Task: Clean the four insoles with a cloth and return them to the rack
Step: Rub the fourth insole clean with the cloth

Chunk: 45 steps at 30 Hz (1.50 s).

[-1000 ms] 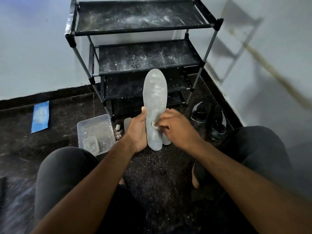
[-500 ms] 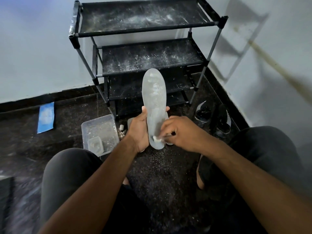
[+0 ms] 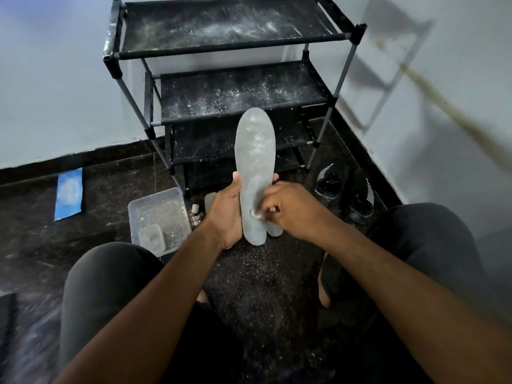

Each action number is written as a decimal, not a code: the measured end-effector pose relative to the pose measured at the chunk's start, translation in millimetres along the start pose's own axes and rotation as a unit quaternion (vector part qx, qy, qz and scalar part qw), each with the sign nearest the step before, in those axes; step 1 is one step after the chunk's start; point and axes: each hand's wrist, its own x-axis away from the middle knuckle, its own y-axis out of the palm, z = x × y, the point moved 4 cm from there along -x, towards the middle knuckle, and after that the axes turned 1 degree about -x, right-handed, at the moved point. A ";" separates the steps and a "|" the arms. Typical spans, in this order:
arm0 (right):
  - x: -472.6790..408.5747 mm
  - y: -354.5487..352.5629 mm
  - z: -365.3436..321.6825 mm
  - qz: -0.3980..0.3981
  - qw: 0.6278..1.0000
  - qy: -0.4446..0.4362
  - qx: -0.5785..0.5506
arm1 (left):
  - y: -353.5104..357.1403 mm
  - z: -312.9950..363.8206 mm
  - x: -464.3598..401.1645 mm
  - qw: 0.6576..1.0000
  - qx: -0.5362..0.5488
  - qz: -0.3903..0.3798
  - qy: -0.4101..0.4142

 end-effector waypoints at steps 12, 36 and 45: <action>0.7 2.5 9.3 0.026 0.999 0.009 -0.025 | 3.2 -4.7 0.9 0.998 -0.051 0.022 -0.001; 4.6 -5.2 12.2 0.066 0.997 -0.007 -0.032 | 17.4 -12.3 8.2 0.996 -0.064 -0.004 -0.068; 2.1 -9.8 16.4 0.110 0.994 0.009 -0.001 | 19.1 -11.5 11.5 0.994 -0.084 -0.014 -0.070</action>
